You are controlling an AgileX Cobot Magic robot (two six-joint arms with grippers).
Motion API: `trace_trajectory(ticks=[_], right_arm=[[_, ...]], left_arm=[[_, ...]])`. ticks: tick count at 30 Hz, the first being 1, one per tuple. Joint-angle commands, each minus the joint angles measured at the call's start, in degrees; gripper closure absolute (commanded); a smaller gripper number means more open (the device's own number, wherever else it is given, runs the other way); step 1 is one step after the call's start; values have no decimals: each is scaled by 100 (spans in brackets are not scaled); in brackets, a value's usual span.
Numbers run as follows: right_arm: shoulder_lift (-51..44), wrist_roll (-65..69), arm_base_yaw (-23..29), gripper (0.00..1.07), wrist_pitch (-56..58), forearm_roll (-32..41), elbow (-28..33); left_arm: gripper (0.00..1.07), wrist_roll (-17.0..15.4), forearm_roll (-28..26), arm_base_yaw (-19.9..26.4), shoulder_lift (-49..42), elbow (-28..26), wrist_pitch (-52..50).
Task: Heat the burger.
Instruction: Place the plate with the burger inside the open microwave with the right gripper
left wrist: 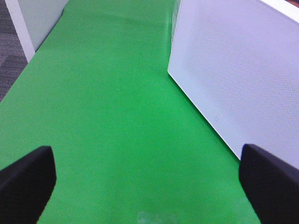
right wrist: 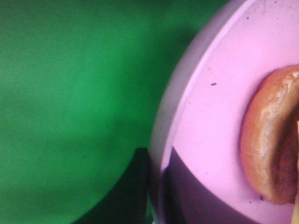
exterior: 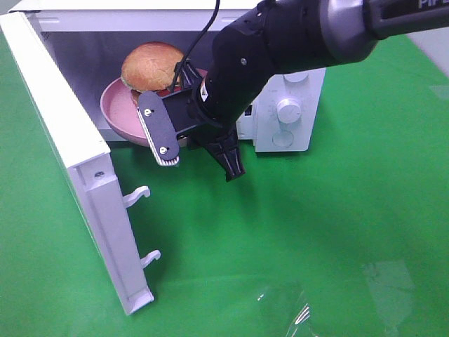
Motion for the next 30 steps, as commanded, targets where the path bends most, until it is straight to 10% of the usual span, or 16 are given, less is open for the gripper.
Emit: trace_trajectory(ticks=[1, 30], right_arm=[[178, 453, -40, 107, -11, -292, -464], [1255, 762, -52, 107, 258, -395, -2028]], left_arm=[[8, -6, -34, 11, -86, 17, -34], [8, -6, -34, 11, -86, 17, -34]])
